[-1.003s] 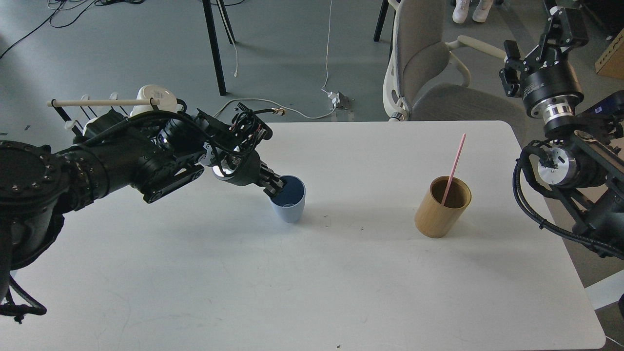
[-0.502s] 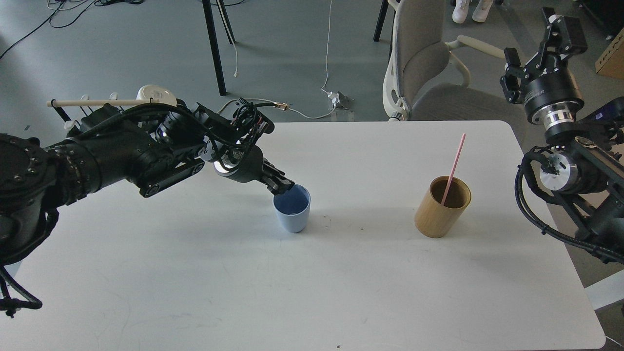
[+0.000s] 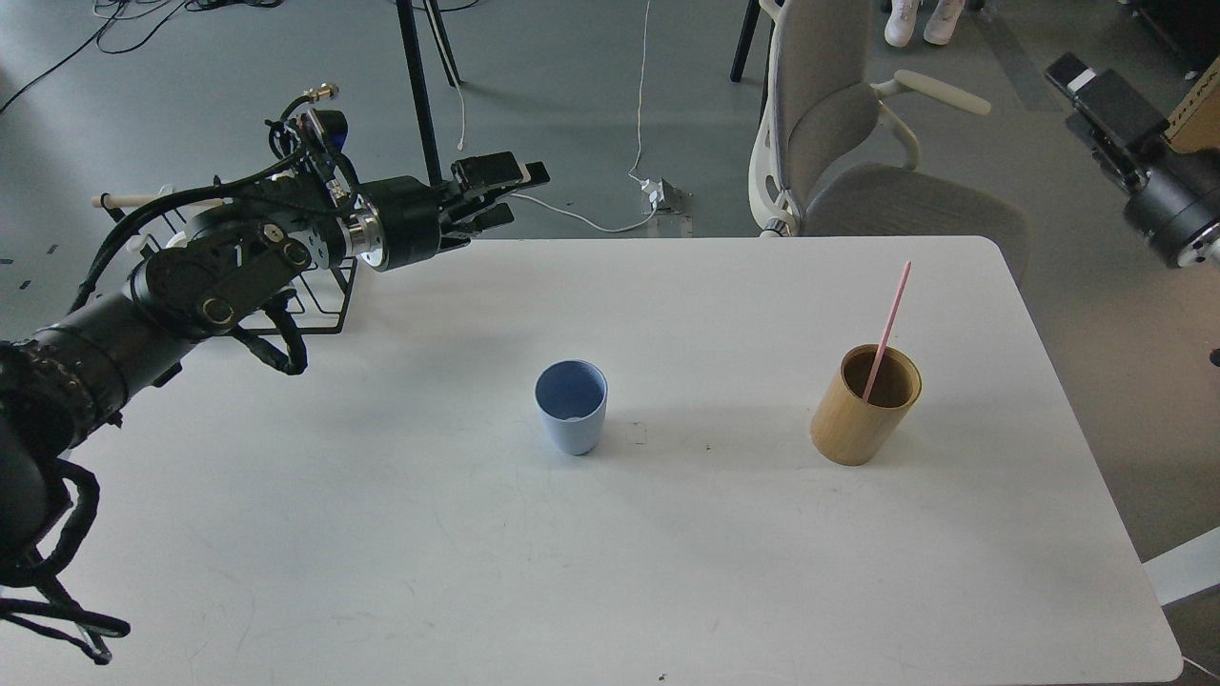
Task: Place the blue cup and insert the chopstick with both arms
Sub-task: 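Release the blue cup and withdraw the left gripper, then move the right gripper to the pink straw in the tan cup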
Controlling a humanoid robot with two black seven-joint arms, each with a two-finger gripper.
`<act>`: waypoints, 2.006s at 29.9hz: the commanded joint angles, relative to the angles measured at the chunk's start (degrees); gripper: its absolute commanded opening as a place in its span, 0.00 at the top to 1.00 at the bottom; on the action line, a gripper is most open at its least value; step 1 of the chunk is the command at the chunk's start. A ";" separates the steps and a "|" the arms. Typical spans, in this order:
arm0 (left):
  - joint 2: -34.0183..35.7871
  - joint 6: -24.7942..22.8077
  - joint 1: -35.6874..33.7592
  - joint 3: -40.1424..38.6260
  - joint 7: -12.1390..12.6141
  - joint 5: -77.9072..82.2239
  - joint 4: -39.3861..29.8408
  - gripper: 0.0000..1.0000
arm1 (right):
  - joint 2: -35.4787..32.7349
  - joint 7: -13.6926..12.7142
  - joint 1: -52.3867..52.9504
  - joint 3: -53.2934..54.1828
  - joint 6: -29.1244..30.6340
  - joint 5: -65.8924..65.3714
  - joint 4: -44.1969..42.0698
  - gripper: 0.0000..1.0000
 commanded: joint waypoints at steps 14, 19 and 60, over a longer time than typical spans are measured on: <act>-1.82 -0.20 8.31 -9.96 -0.02 -20.49 -0.20 0.06 | 6.98 -0.01 -7.55 -12.93 -16.52 -9.26 -2.92 0.06; -1.91 -0.20 8.31 -9.96 -0.02 -20.49 -0.20 0.06 | 11.82 -0.01 -7.11 -13.54 -16.43 -9.27 -4.16 0.08; -1.91 -0.20 9.54 -10.05 -0.02 -21.98 -0.11 0.06 | 17.10 -0.01 -2.63 -20.49 -15.46 -9.27 -8.46 0.90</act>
